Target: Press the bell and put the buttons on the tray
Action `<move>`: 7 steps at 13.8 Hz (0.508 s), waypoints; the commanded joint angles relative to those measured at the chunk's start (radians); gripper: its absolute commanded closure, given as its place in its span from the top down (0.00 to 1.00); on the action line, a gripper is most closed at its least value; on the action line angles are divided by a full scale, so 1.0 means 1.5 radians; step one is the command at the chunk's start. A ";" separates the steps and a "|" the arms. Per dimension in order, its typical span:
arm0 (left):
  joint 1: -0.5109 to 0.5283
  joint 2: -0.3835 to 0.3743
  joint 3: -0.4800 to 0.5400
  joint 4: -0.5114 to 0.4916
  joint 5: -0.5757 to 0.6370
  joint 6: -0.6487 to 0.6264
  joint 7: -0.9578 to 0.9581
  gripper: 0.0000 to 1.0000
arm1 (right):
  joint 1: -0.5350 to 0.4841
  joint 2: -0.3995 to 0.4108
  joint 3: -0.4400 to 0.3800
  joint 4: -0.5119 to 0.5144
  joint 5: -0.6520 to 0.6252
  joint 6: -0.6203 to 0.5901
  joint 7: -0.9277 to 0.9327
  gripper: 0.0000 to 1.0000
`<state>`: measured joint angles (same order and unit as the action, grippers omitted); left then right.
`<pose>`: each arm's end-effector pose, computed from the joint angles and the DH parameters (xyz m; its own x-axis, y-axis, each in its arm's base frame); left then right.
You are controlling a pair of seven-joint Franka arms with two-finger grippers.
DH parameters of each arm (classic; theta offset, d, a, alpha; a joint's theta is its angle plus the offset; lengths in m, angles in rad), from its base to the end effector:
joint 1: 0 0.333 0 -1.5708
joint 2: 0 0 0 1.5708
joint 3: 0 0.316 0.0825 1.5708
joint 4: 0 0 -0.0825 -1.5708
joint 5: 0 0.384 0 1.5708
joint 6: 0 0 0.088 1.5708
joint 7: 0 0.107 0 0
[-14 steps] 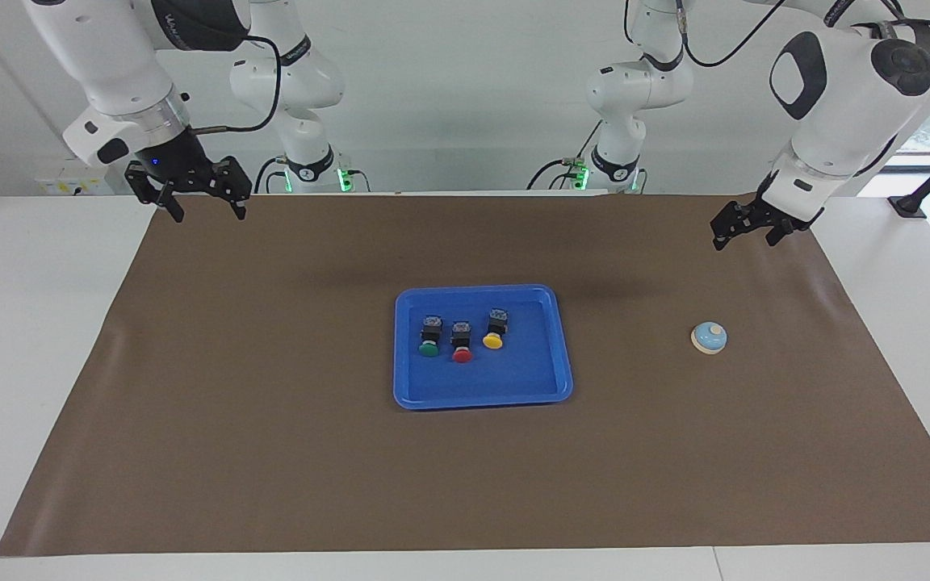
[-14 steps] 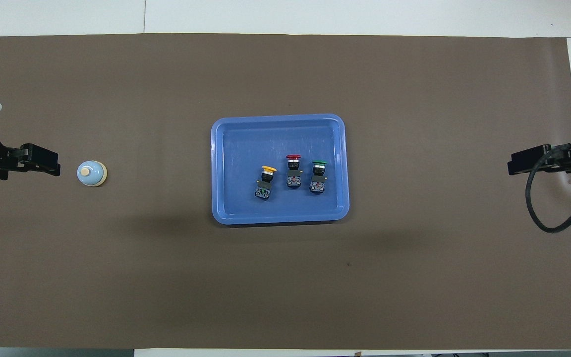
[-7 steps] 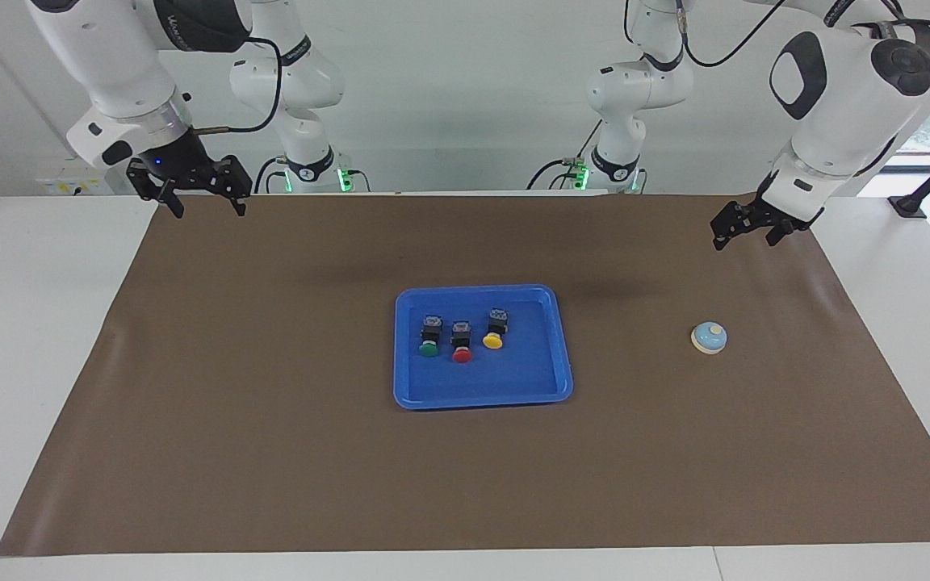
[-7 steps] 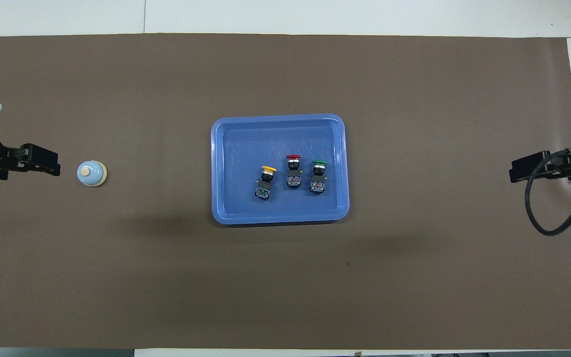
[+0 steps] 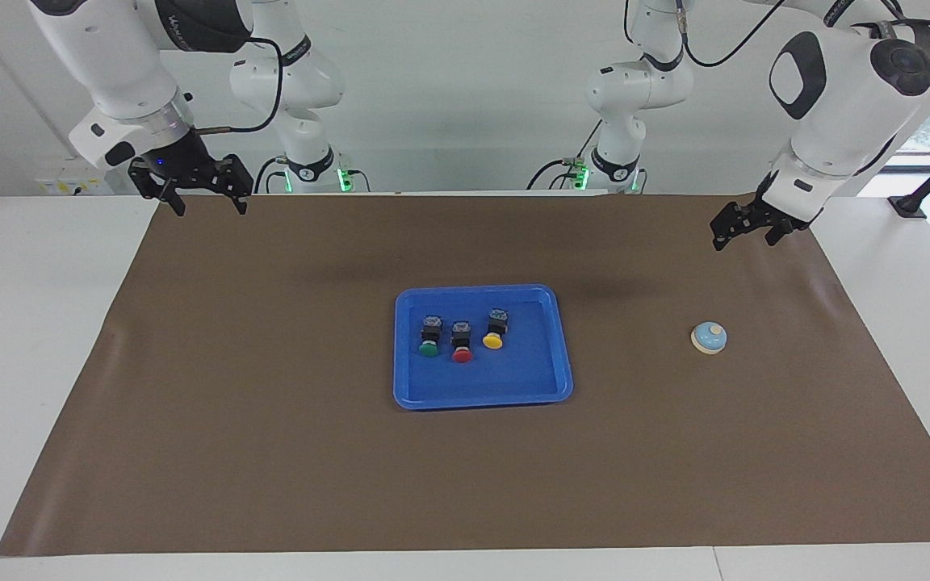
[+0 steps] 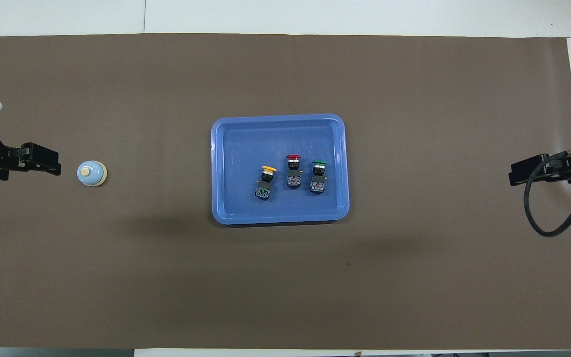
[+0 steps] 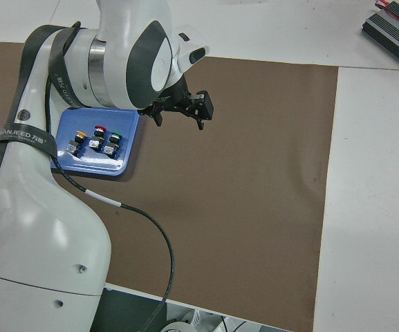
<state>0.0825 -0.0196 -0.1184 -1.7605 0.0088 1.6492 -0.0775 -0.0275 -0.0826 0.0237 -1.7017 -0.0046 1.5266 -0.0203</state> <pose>0.5462 -0.0192 0.5522 0.9950 0.0413 -0.0906 0.0398 -0.9990 -0.0181 0.5214 -0.0020 0.6039 0.9956 0.0161 -0.0925 0.0166 -0.9999 0.0047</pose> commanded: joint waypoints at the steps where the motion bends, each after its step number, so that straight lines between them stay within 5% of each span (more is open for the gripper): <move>1: -0.007 -0.036 -0.001 0.002 0.003 -0.007 -0.067 1.00 | 0.000 0.000 0.002 0.005 -0.010 -0.014 0.004 1.00; 2: -0.008 -0.042 0.000 -0.009 0.003 0.006 -0.065 0.99 | 0.000 0.000 0.002 0.005 -0.010 -0.014 0.004 1.00; 3: -0.006 -0.048 -0.001 -0.029 0.003 0.051 -0.058 0.44 | 0.000 0.000 0.002 0.005 -0.010 -0.014 0.004 1.00; 4: -0.004 -0.050 0.000 -0.046 0.003 0.080 -0.057 0.02 | 0.000 0.000 0.002 0.005 -0.010 -0.014 0.004 1.00; 7: 0.006 -0.043 0.000 -0.101 0.003 0.131 -0.045 0.00 | 0.000 0.000 0.002 0.005 -0.010 -0.014 0.004 1.00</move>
<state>0.0843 -0.0703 -0.1220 -1.8230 0.0094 1.7629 -0.1533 -0.0275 -0.0826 0.0237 -1.7017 -0.0047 1.5266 -0.0203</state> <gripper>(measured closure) 0.471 0.000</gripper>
